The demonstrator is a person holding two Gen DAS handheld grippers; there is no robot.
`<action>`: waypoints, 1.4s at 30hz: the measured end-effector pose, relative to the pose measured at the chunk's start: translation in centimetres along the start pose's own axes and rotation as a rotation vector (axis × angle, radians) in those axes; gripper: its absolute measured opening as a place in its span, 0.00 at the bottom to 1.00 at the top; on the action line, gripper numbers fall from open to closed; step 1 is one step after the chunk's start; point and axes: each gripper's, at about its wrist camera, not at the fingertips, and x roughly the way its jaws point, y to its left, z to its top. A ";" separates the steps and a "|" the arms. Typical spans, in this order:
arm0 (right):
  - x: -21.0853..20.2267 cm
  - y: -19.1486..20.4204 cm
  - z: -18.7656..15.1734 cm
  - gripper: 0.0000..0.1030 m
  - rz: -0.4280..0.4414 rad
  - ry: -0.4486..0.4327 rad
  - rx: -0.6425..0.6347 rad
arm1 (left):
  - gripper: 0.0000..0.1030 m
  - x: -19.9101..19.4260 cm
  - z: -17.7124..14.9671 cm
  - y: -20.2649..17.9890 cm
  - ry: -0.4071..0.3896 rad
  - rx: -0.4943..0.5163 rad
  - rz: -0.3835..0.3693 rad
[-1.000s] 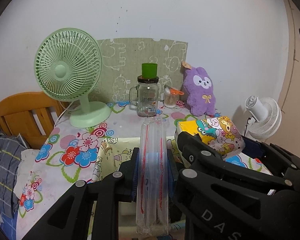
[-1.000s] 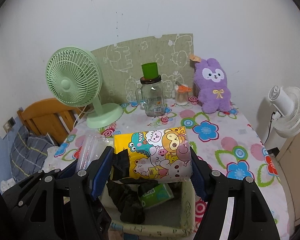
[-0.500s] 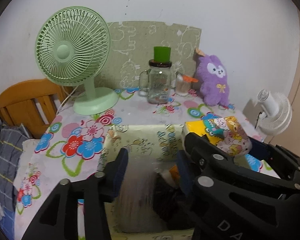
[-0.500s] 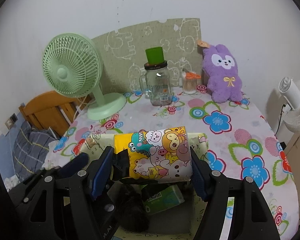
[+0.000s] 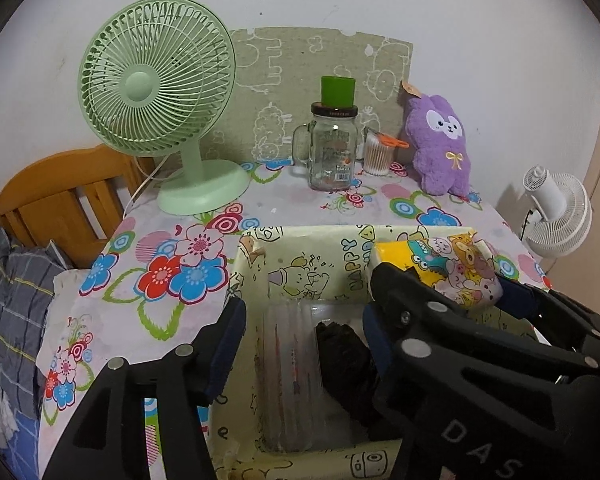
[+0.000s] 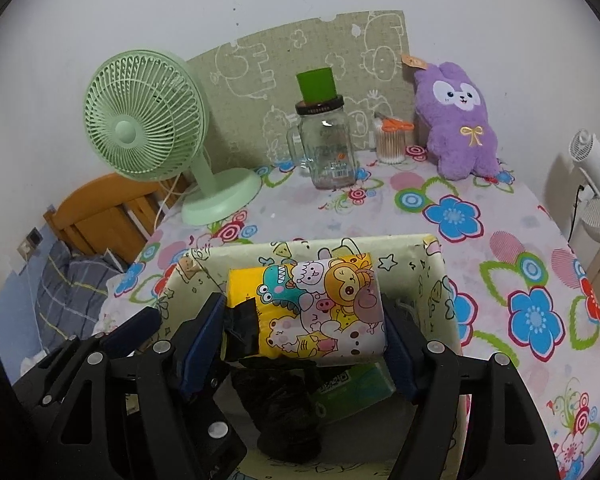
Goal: Organize soft objects
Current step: 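Lower the bag roll into the basket with the left gripper while the right lowers the yellow pouch, then open both grippers and withdraw them from the basket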
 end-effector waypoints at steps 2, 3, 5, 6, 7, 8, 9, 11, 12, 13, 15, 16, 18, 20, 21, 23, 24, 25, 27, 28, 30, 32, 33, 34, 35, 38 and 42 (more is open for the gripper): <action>0.0 0.0 0.0 0.74 -0.001 0.003 0.001 | 0.62 -0.1 0.0 0.1 0.003 -0.004 -0.003; -0.1 0.0 -0.1 0.74 -0.002 0.005 0.001 | 0.63 -0.1 0.0 0.1 0.005 -0.006 -0.005; -0.4 0.0 -0.1 0.76 -0.007 0.006 -0.004 | 0.65 -0.3 -0.1 0.1 0.004 -0.009 -0.007; -0.5 0.0 -0.1 0.78 -0.007 0.005 -0.006 | 0.66 -0.4 -0.1 0.0 0.004 -0.012 -0.009; -0.7 -0.1 -0.1 0.80 -0.007 0.002 -0.008 | 0.68 -0.5 -0.1 0.0 0.003 -0.013 -0.011; -0.9 -0.1 -0.1 0.85 -0.008 -0.002 -0.009 | 0.70 -0.7 -0.1 -0.1 0.000 -0.014 -0.012; -1.2 -0.1 -0.1 0.87 -0.007 -0.009 -0.010 | 0.72 -0.9 -0.2 -0.1 -0.004 -0.013 -0.012; -1.8 -0.1 -0.2 0.88 -0.007 -0.022 -0.015 | 0.78 -1.4 -0.2 -0.2 -0.017 -0.012 0.000; -2.0 0.0 -0.2 0.89 -0.009 -0.025 -0.019 | 0.78 -1.6 -0.3 -0.2 -0.021 -0.012 0.002; -2.3 0.0 -0.3 0.89 -0.012 -0.031 -0.023 | 0.79 -1.9 -0.3 -0.3 -0.023 -0.014 0.002; -3.0 0.1 -0.4 0.90 -0.018 -0.043 -0.031 | 0.80 -2.4 -0.4 -0.3 -0.028 -0.018 0.001; -3.2 0.2 -0.4 0.90 -0.020 -0.046 -0.033 | 0.80 -2.6 -0.4 -0.4 -0.031 -0.018 0.001; -3.9 0.3 -0.5 0.90 -0.024 -0.056 -0.038 | 0.81 -3.1 -0.4 -0.5 -0.032 -0.020 0.001; -4.7 0.3 -0.6 0.90 -0.031 -0.070 -0.044 | 0.81 -3.6 -0.5 -0.5 -0.030 -0.026 -0.006; -5.1 0.4 -0.7 0.90 -0.036 -0.076 -0.047 | 0.81 -3.9 -0.5 -0.6 -0.033 -0.027 -0.008; -5.7 0.5 -0.8 0.90 -0.041 -0.085 -0.055 | 0.81 -4.5 -0.6 -0.8 -0.042 -0.026 -0.009; -6.1 0.6 -0.8 0.90 -0.044 -0.090 -0.059 | 0.81 -4.8 -0.6 -0.9 -0.048 -0.024 -0.009; -6.6 0.7 -0.9 0.90 -0.046 -0.097 -0.063 | 0.81 -5.1 -0.6 -0.9 -0.055 -0.022 -0.007; -7.4 0.7 -1.0 0.90 -0.049 -0.106 -0.065 | 0.81 -5.7 -0.7 -1.1 -0.065 -0.017 -0.006; -7.7 0.7 -1.1 0.90 -0.050 -0.110 -0.065 | 0.81 -6.0 -0.7 -1.1 -0.070 -0.015 -0.006; -8.4 0.7 -1.2 0.90 -0.054 -0.117 -0.068 | 0.82 -6.7 -0.8 -1.3 -0.080 -0.012 -0.004; -9.1 0.8 -1.5 0.90 -0.056 -0.125 -0.072 | 0.84 -7.4 -1.0 -1.4 -0.089 -0.011 -0.002; -9.5 0.9 -1.6 0.90 -0.059 -0.129 -0.075 | 0.84 -7.6 -1.1 -1.4 -0.093 -0.010 -0.003; -9.9 0.9 -1.7 0.90 -0.060 -0.133 -0.077 | 0.84 -7.9 -1.2 -1.4 -0.098 -0.008 -0.003; -10.2 1.0 -1.8 0.90 -0.060 -0.137 -0.078 | 0.84 -8.2 -1.3 -1.5 -0.104 -0.007 -0.002; -11.2 1.2 -2.1 0.90 -0.062 -0.148 -0.083 | 0.84 -9.1 -1.6 -1.7 -0.118 -0.005 -0.002; -12.5 1.5 -2.7 0.90 -0.063 -0.160 -0.090 | 0.84 -10.3 -2.2 -1.8 -0.130 -0.007 -0.003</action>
